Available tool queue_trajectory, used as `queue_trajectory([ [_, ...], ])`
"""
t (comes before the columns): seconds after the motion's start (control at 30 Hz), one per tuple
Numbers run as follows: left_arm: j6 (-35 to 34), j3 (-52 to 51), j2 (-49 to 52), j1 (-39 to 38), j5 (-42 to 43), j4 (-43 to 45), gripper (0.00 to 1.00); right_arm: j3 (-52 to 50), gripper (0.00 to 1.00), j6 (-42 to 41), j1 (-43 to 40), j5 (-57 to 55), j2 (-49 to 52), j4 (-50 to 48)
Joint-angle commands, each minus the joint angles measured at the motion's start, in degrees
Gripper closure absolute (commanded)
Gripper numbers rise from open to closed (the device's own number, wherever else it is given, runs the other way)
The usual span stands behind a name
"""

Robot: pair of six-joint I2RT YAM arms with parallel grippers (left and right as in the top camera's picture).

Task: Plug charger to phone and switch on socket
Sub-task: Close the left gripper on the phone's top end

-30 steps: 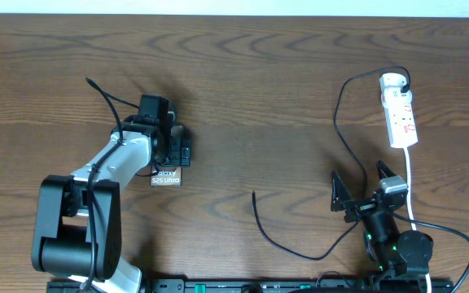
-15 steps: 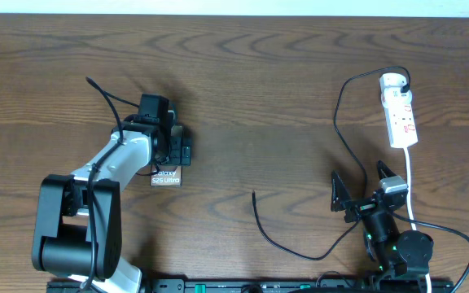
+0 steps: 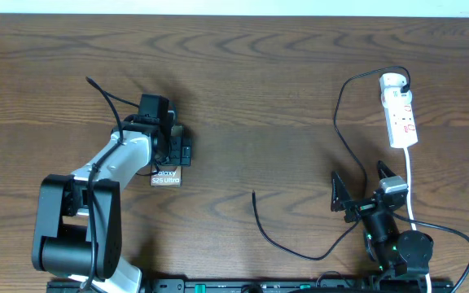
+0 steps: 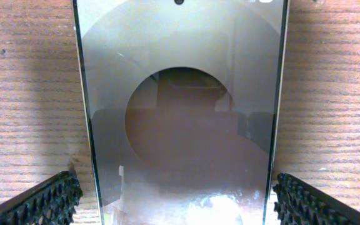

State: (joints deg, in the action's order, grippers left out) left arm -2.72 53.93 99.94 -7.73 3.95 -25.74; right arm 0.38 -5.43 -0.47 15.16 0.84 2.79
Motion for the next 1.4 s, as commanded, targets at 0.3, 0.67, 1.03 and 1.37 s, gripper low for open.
queue_trajectory([
  [0.3,0.8,1.5,0.8,0.0,-0.2,-1.1,0.02,-0.1,0.01,0.3,0.8,-0.2,-0.3,0.2],
  [0.67,0.8,1.5,2.6,0.0,-0.2,-1.0,0.02,-0.1,0.01,0.3,0.8,-0.2,-0.3,0.3],
  [1.03,0.8,1.5,2.6,0.0,-0.8,-1.2,0.02,-0.1,0.01,0.3,0.8,-0.2,-0.3,0.3],
  [1.37,0.5,1.5,2.6,0.0,-1.9,-2.3,0.02,-0.1,0.01,0.3,0.8,-0.2,-0.3,0.3],
])
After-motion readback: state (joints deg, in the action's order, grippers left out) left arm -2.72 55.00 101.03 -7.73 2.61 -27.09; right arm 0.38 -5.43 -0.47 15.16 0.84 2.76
